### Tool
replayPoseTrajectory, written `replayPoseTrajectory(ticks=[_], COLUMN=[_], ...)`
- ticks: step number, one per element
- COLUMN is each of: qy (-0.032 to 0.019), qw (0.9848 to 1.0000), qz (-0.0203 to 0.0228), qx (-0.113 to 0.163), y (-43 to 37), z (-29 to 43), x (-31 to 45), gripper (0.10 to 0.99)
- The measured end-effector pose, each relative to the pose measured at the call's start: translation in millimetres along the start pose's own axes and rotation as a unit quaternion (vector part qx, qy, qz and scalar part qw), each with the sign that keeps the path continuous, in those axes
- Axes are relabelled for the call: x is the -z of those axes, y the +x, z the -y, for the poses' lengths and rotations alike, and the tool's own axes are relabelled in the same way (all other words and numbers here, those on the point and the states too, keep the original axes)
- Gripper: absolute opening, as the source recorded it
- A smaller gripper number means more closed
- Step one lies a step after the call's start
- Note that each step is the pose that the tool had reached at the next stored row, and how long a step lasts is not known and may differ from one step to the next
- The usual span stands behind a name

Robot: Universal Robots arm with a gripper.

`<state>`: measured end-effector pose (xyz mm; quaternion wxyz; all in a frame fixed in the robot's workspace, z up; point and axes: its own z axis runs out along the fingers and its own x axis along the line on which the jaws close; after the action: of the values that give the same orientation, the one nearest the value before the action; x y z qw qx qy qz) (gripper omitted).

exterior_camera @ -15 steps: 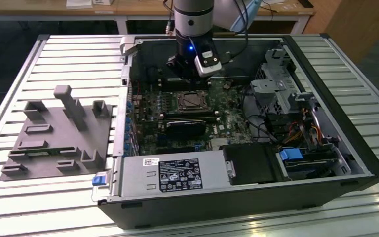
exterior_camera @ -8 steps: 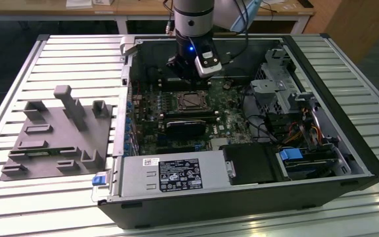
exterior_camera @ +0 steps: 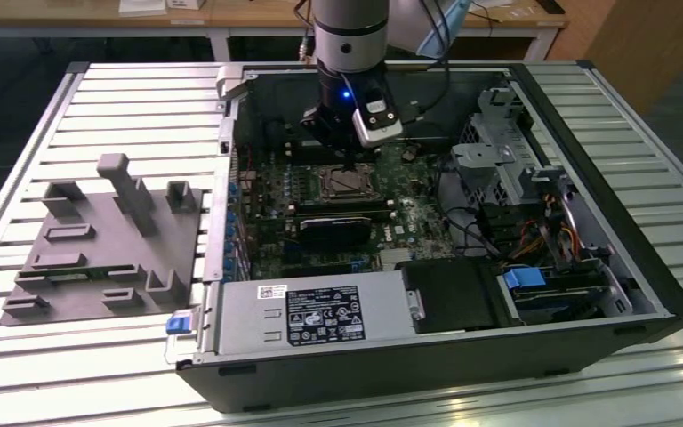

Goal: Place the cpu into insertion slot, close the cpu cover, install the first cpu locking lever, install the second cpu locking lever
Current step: 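Install the second cpu locking lever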

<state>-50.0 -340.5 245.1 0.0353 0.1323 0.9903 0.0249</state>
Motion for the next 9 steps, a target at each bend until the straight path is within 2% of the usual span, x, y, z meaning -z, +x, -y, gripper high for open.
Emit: replayPoseTrajectory(ticks=[7, 9], qy=[-0.0001, -0.0029], qw=[1.0, 1.0], qz=[0.0, -0.0007], qx=[0.0, 0.0], y=[-4.3, -5.4], z=[15.7, 19.8], x=[0.6, 0.2], gripper=[0.102, 0.102])
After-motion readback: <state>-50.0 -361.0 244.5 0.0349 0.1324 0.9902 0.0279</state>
